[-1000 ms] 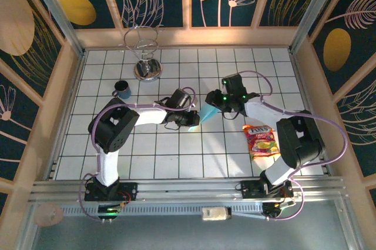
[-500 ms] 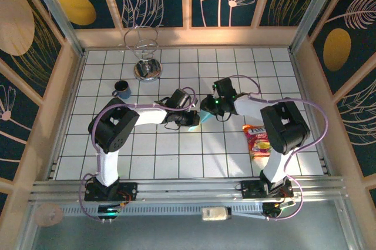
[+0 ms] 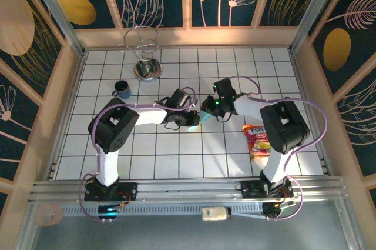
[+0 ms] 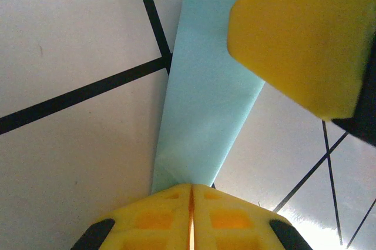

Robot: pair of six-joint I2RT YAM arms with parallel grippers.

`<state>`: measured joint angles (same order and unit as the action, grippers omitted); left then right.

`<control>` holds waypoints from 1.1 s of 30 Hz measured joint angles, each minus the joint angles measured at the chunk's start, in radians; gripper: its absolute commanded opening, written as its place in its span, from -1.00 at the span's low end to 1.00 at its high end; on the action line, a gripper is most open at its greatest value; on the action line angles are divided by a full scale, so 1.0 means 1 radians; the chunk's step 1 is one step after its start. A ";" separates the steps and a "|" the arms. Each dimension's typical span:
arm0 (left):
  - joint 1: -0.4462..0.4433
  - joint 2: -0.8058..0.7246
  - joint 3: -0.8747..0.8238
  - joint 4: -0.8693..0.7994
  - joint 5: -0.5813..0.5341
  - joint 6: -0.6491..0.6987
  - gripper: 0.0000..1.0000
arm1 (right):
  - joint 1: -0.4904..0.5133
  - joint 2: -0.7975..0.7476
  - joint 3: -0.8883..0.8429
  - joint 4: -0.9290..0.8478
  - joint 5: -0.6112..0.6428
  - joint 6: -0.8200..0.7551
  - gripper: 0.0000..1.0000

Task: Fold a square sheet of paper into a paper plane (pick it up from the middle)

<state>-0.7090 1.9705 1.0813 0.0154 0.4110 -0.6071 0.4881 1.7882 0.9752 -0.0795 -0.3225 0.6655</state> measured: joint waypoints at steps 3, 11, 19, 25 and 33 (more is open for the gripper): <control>0.000 0.000 0.000 -0.001 -0.001 0.000 -0.80 | 0.000 0.000 0.000 -0.007 0.010 0.003 -0.56; 0.000 0.000 0.005 -0.006 -0.001 0.000 -0.78 | -0.001 0.000 -0.001 -0.025 0.023 0.014 -0.58; 0.000 -0.001 0.006 -0.008 0.000 0.000 -0.73 | -0.003 0.009 -0.009 -0.026 0.034 0.022 -0.60; 0.000 -0.010 0.006 0.000 0.012 -0.003 -0.68 | -0.004 0.015 -0.020 -0.025 0.034 0.022 -0.60; 0.000 -0.021 0.011 0.037 0.041 -0.020 -0.72 | -0.008 0.015 -0.024 -0.015 0.029 0.021 -0.60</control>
<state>-0.7090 1.9495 1.0927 0.0521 0.4522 -0.6273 0.4801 1.8034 0.9516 -0.0944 -0.2932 0.6868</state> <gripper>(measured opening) 0.154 0.200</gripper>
